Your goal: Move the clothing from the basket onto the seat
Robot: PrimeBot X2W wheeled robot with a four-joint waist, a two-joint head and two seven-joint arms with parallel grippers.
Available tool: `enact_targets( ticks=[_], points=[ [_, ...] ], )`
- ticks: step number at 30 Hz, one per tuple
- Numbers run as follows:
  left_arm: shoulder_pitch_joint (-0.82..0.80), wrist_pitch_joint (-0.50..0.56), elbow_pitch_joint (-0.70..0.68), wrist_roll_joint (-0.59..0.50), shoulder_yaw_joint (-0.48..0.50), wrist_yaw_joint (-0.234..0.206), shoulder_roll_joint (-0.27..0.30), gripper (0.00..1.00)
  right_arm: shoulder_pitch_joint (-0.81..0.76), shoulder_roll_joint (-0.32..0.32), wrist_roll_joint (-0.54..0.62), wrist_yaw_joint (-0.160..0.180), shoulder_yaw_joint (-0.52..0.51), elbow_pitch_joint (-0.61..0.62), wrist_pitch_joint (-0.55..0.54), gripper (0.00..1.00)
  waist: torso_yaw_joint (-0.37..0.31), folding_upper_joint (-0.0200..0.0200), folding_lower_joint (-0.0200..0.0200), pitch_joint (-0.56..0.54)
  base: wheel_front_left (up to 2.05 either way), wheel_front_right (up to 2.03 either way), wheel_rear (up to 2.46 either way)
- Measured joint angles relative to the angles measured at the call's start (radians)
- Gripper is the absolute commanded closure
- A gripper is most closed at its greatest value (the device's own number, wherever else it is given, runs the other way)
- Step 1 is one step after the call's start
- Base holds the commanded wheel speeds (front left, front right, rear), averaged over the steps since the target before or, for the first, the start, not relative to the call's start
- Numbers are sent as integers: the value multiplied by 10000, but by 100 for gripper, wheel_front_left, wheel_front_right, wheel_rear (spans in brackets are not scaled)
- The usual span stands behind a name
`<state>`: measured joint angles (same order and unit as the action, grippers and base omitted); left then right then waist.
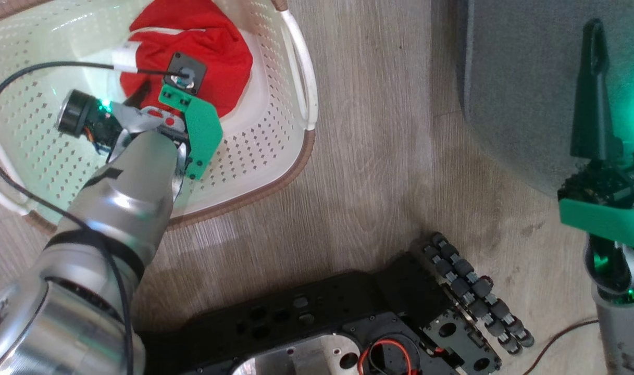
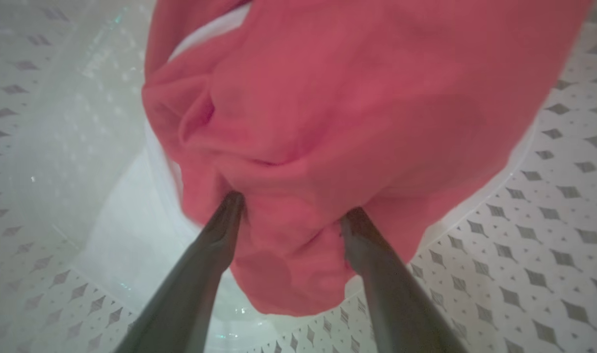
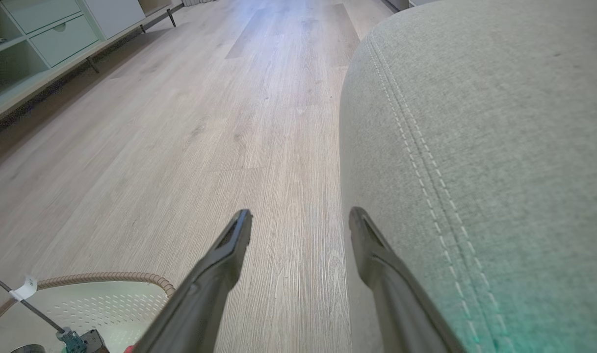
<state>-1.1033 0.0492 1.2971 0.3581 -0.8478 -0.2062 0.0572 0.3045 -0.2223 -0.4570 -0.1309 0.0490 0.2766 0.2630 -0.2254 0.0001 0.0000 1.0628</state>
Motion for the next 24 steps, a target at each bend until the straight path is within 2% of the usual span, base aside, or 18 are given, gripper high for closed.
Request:
enact_targets(
  ticks=[3,4,5,6,16,24],
  points=[
    [-56,150,-4,0,-33,-29,0,0,-120,2,2,0,4,100,0,0,-14,0,0,70,0,0,0],
    [-55,251,-4,0,-52,-29,-2,14,-118,2,2,0,4,107,0,0,-15,0,0,78,0,0,0],
    [-55,316,-2,2,-52,-23,0,66,-118,2,2,0,2,113,0,0,-13,0,0,88,0,0,0],
    [-57,336,-2,2,-58,-15,2,100,-118,2,2,0,2,123,4,0,-12,0,0,100,0,0,0],
    [-53,268,8,123,-127,188,12,100,-80,21,4,0,2,33,10,0,36,0,0,-36,0,0,0],
    [33,-334,15,255,-196,196,104,100,357,219,17,0,249,-508,-4,0,-26,0,0,-552,0,0,0]
  ],
)
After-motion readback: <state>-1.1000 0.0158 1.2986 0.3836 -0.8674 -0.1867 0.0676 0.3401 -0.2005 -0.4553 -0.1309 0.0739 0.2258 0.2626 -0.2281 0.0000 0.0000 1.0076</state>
